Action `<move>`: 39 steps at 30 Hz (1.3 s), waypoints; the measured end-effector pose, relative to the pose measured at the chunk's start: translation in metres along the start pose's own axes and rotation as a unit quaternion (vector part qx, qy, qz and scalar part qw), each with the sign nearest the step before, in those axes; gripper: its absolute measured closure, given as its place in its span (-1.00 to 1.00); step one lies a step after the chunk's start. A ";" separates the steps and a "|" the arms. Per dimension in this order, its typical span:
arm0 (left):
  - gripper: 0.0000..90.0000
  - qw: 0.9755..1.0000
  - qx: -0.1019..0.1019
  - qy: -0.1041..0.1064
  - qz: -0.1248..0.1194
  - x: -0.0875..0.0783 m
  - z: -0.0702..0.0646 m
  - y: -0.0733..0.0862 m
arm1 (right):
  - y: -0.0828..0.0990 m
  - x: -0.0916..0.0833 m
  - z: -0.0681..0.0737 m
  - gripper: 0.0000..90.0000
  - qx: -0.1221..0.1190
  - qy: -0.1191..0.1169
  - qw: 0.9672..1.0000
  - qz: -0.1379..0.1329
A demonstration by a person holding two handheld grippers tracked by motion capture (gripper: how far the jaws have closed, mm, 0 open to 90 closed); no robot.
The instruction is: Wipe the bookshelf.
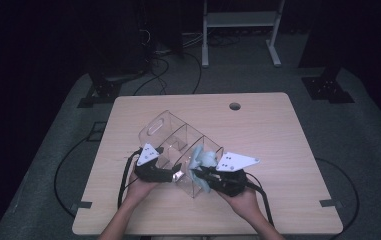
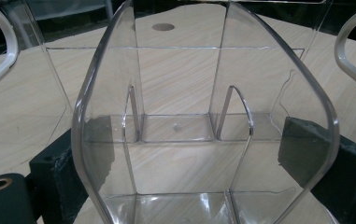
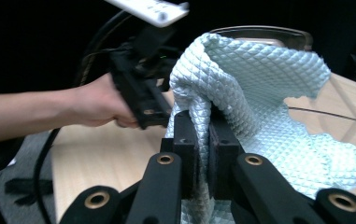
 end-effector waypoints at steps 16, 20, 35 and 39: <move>-0.86 1.000 0.000 0.000 -0.001 0.000 0.001 0.000 | -0.002 -0.007 -0.014 0.86 0.007 0.028 1.000 -0.005; -0.86 1.000 0.002 0.001 -0.001 0.000 0.001 0.000 | 0.004 -0.021 -0.040 0.86 0.037 0.059 0.997 -0.020; -0.86 1.000 -0.001 -0.001 -0.004 0.002 0.002 0.000 | 0.029 -0.039 -0.057 0.86 0.045 0.084 0.995 0.024; -0.86 1.000 -0.001 -0.001 -0.003 0.002 0.002 0.000 | 0.044 -0.025 -0.064 0.86 0.059 0.079 0.994 0.042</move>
Point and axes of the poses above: each handheld gripper's, and its own axes: x roughly forward along the jaws, y roughly out of its underside, z roughly to its left, the point moved 3 cm from there along x, roughly forward along the jaws, and after that the axes turned 4 degrees about -y, right-handed, at the moved point
